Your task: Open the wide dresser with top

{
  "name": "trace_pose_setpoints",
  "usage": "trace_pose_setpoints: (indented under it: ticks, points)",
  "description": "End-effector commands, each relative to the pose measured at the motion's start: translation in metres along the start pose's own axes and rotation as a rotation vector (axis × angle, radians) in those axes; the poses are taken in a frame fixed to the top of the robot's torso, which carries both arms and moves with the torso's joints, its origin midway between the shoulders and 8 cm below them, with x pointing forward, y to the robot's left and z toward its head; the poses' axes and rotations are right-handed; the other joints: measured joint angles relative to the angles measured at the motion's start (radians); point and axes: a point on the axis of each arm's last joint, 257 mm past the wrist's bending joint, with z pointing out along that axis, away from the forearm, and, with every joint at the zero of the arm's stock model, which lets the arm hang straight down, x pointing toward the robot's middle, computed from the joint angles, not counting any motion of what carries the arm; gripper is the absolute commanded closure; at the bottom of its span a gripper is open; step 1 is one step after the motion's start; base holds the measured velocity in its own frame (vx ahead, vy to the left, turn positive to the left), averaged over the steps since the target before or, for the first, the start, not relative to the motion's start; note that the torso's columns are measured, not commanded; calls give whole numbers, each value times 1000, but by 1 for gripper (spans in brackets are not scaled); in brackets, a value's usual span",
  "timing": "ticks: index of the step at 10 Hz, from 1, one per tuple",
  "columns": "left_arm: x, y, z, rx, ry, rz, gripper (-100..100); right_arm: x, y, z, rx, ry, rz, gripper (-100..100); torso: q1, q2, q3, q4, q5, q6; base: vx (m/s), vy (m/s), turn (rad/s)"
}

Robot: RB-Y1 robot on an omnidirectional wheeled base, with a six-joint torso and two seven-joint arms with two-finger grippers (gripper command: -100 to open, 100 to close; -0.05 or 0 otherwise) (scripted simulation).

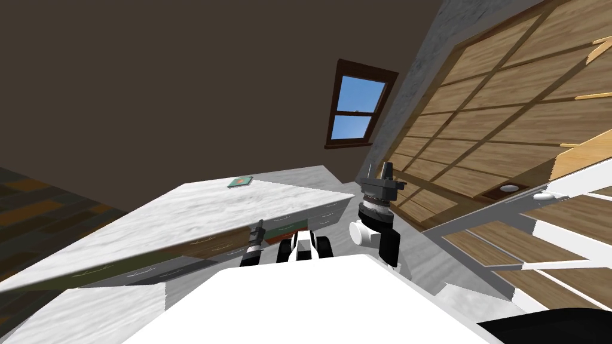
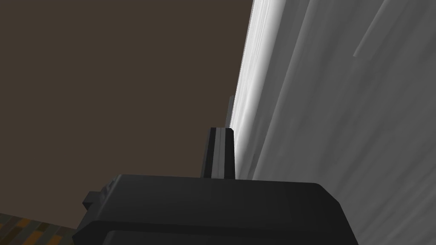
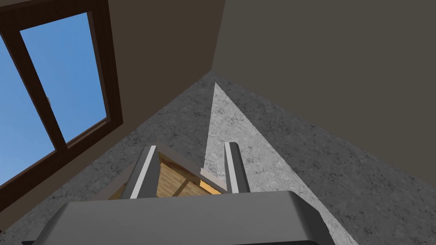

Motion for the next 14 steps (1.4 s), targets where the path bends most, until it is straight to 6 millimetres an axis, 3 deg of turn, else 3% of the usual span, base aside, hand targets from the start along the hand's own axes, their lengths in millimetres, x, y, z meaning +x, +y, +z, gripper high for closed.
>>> trace_pose_setpoints:
  ticks: [1, 3, 5, 7, 9, 12, 13, 14]
  points:
    - [18, 29, -19, -68, -7, -34, -100, 0, 0, 0, 0, 0, 0, 0, -2, -3, 0, -3, 3, 2, 66, -78, 99]
    - [20, 23, -14, -50, -3, -37, -100, 0, 0, 0, 0, 0, 0, 0, -3, -4, -1, -4, 5, 5, 9, -76, -23]
    - [18, 29, -19, -68, -7, -34, -100, 0, 0, 0, 0, 0, 0, 0, 4, 7, 3, 9, -9, -5, -8, -35, -31]
    - [38, 44, -30, -93, -28, -83, -100, 0, 0, 0, 0, 0, 0, 0, 2, 12, 5, 11, -13, -8, 31, -52, 62]
    - [38, 44, -30, -93, -28, -83, -100, 0, 0, 0, 0, 0, 0, 0, -2, 11, 4, 11, -14, -8, 32, -69, 13]
    - [40, 41, -12, -93, -24, -79, -100, 0, 0, 0, 0, 0, 0, 0, 4, 12, 4, 12, -12, -8, 20, -10, 8]
    - [39, 39, -16, -89, -25, -80, -100, 0, 0, 0, 0, 0, 0, 0, 2, 11, 4, 11, -13, -8, 15, -1, 1]
    - [39, 42, -20, -93, -26, -81, 100, 0, 0, 0, 0, 0, 0, 0, 1, 12, 4, 11, -13, -8, -4, 6, -3]
